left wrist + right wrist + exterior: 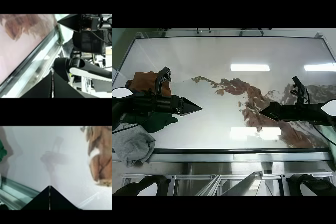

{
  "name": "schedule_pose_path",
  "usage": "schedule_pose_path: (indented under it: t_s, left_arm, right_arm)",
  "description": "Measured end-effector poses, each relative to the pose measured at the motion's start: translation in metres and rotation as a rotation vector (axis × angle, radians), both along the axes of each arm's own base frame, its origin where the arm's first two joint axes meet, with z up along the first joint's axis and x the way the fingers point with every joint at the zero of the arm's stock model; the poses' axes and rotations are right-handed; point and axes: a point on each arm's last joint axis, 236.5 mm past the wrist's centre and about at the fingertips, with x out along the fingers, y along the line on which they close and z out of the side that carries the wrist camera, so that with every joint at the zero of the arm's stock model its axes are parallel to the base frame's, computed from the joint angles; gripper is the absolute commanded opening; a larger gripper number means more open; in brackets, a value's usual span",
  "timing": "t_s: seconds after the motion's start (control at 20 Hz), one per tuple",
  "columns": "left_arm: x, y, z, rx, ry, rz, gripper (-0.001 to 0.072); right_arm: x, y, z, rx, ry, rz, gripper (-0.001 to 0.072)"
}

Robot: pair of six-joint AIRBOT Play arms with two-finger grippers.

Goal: Fold the shirts.

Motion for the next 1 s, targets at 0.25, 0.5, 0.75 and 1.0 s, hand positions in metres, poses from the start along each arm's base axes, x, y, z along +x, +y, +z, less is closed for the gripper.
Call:
schedule_pose_path:
  t_s: [0.25, 0.5, 0.75, 1.0]
  left_arm:
    - [0.000, 0.000, 0.000, 0.000, 0.000, 0.000, 0.0015]
    - [0.000, 0.000, 0.000, 0.000, 0.000, 0.000, 0.0015]
    - [0.001, 0.000, 0.000, -0.002, -0.001, 0.002, 0.0015]
    - [0.014, -0.001, 0.014, -0.048, 0.007, 0.055, 0.0004]
  right_arm:
    - [0.000, 0.000, 0.000, 0.000, 0.000, 0.000, 0.0015]
    - [0.000, 0.000, 0.000, 0.000, 0.000, 0.000, 0.0015]
    - [0.001, 0.000, 0.000, -0.001, -0.003, -0.003, 0.0015]
    - [0.007, 0.003, 0.007, 0.037, -0.012, -0.028, 0.0016]
